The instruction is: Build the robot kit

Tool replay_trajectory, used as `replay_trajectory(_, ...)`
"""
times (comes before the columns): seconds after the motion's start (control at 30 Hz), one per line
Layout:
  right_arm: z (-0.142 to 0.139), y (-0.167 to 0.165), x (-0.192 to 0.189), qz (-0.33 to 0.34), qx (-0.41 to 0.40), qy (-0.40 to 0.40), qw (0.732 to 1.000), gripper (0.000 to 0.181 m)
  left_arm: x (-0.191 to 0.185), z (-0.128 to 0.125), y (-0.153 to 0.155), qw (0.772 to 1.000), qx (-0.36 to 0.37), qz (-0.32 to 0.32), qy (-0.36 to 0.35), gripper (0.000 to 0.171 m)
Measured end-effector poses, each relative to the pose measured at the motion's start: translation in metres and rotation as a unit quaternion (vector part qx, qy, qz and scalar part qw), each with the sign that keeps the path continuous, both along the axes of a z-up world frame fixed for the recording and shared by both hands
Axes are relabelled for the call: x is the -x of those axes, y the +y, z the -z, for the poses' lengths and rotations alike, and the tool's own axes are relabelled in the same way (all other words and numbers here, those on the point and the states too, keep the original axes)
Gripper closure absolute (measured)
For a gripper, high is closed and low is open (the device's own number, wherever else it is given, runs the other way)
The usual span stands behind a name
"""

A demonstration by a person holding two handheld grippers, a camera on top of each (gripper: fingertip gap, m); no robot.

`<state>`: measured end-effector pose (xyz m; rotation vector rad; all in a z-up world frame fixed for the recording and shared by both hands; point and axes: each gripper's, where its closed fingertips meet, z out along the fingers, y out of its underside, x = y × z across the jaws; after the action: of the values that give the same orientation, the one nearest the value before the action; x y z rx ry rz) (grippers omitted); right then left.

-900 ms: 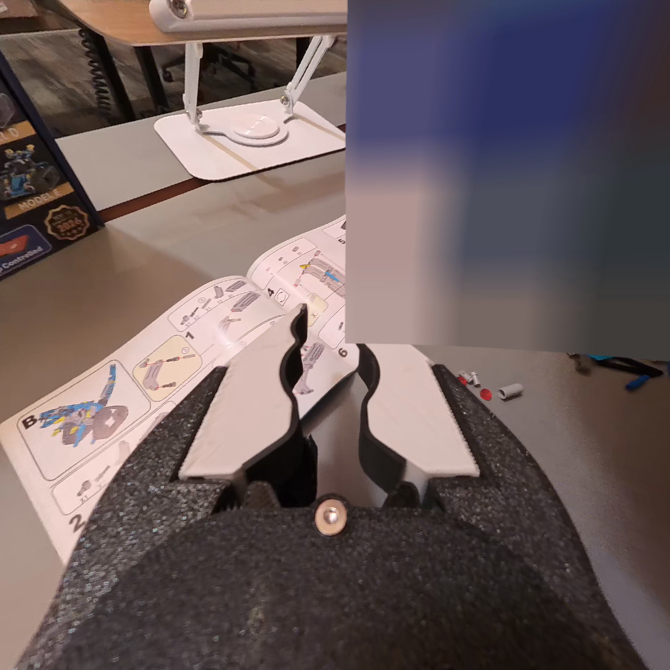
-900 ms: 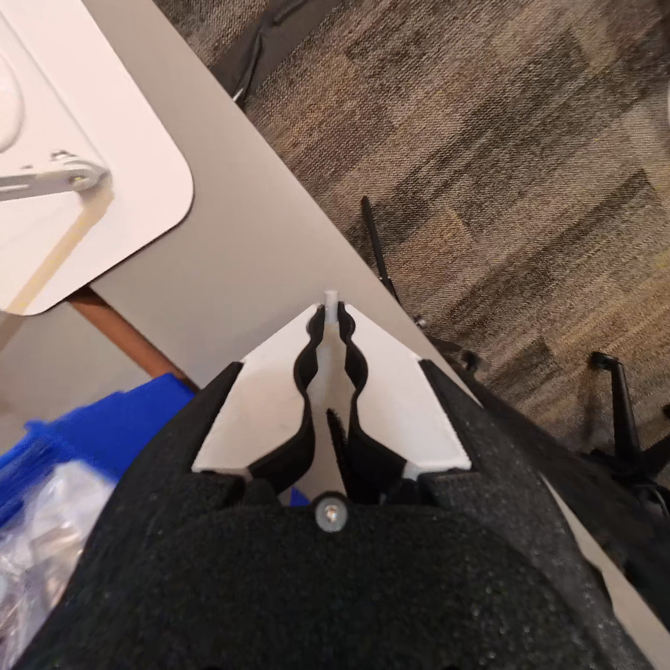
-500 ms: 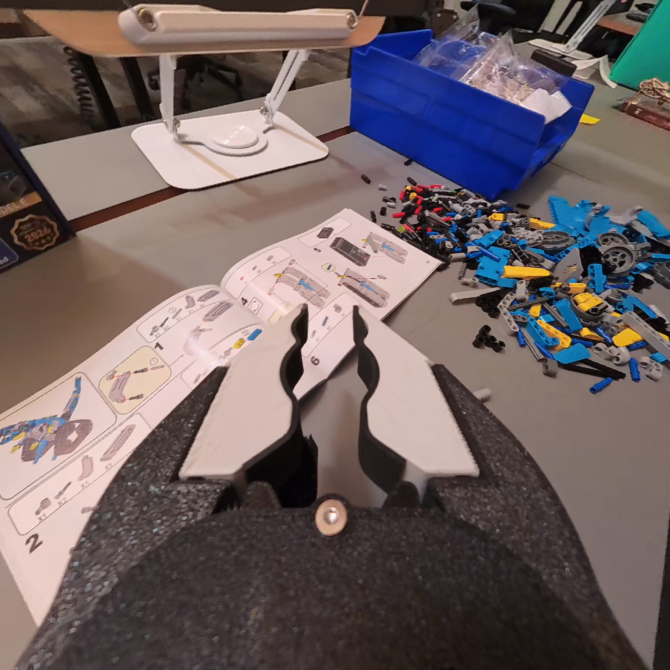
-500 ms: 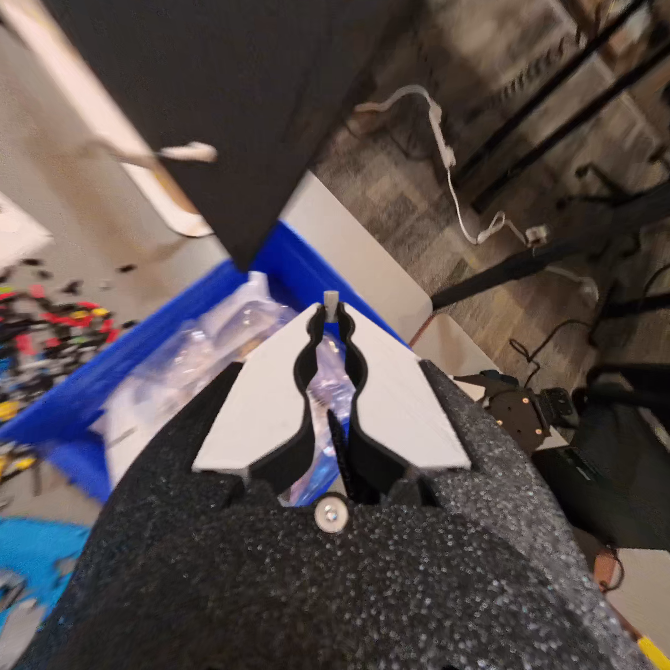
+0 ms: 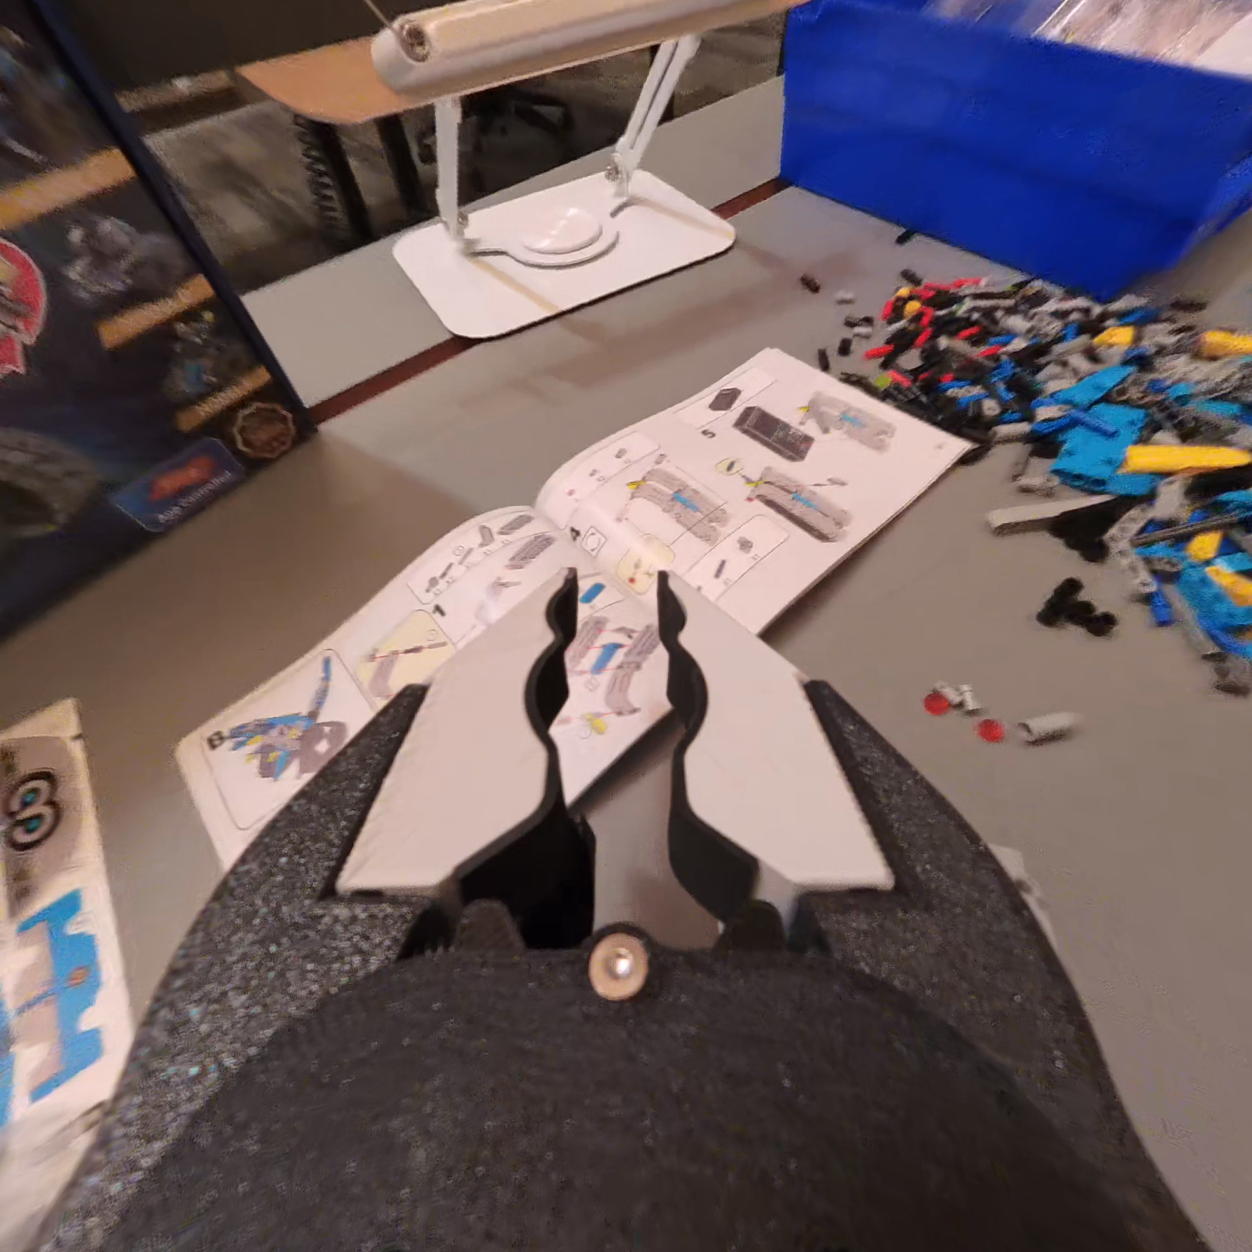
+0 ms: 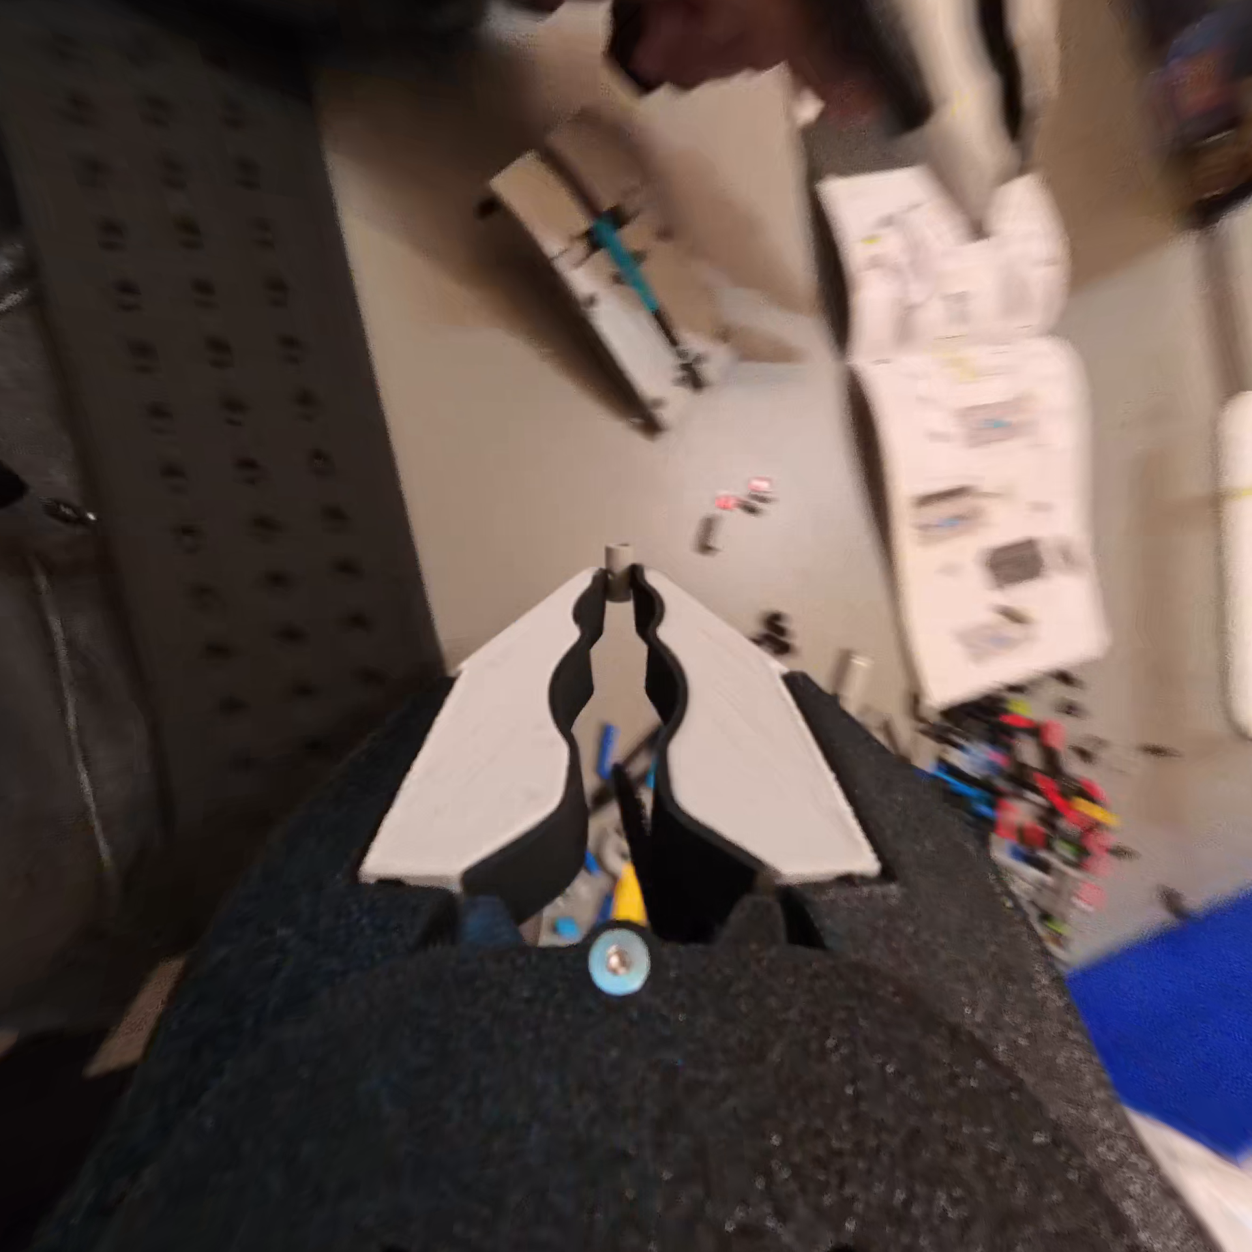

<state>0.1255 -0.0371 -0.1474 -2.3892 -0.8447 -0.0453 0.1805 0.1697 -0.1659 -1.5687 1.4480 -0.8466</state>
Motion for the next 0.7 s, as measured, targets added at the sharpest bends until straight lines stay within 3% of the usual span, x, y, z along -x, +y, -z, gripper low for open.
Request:
replay_trajectory(0.07,0.033,0.010,0.018,0.010,0.038,0.028,0.999,0.175,-0.001,-0.001,-0.006,1.000,-0.004,0.015,0.002,0.149)
replay_trajectory(0.13,0.048,0.026,0.008,0.047,0.030,0.028,0.998,0.175,-0.001,-0.004,-0.015,1.000,0.005,0.030,-0.003,0.149)
replay_trajectory(0.33,0.070,0.042,-0.025,0.121,0.049,0.001,0.991,0.175,0.000,-0.011,-0.022,0.999,-0.013,0.044,-0.007,0.149)
replay_trajectory(0.5,0.071,0.049,-0.059,0.156,0.060,-0.020,0.986,0.175,-0.001,-0.007,-0.022,0.999,-0.002,0.045,0.002,0.149)
replay_trajectory(0.7,0.086,0.060,-0.075,0.155,0.098,0.009,0.983,0.175,0.000,-0.006,-0.026,0.999,-0.001,0.052,0.008,0.149)
